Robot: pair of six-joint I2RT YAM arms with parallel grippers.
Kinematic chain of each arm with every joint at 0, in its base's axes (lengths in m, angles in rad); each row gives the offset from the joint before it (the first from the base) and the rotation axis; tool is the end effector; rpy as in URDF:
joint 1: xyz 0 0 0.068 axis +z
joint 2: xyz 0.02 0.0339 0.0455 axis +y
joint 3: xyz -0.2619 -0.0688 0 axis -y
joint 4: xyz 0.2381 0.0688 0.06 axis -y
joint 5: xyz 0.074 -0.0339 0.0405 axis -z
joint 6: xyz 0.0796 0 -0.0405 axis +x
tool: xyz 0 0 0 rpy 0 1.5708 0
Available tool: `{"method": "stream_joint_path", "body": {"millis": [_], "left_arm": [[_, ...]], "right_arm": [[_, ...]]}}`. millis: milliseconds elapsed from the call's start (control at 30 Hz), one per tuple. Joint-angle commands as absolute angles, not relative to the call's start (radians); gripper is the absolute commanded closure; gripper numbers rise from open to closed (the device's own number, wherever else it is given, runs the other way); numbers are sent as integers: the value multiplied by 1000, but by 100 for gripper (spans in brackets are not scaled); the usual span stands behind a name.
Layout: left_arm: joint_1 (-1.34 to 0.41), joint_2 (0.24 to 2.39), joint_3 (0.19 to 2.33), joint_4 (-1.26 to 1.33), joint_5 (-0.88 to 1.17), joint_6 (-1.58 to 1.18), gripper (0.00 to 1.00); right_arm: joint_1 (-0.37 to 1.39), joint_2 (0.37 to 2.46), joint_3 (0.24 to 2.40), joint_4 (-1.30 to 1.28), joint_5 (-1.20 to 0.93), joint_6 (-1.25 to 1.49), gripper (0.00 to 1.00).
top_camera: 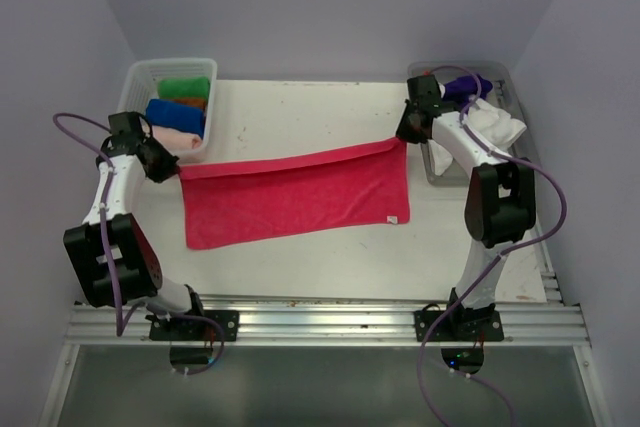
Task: Roll the towels
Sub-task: Fold the towel
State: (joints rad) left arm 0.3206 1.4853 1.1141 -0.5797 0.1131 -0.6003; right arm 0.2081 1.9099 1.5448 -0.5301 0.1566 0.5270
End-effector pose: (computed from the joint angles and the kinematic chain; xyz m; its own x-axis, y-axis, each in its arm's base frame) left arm 0.3162 0.0955 0.2194 -0.4957 -0.7560 -0.4275 -0.6434 0.6503 -0.4040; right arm 0.4393 0.0801 0.2124 -0.7146 0.3569 -0.6017 0.2901 0.9338 0.2093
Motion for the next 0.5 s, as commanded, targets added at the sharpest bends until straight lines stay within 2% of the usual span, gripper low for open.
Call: {"method": "stream_joint_path", "body": {"millis": [0, 467], "left_arm": [[328, 1468, 1106, -525, 129, -600, 100], [341, 1238, 940, -702, 57, -584, 100]], "right_arm": [[198, 1862, 1559, -502, 143, 535, 100], [198, 1632, 1203, -477, 74, 520, 100]]}}
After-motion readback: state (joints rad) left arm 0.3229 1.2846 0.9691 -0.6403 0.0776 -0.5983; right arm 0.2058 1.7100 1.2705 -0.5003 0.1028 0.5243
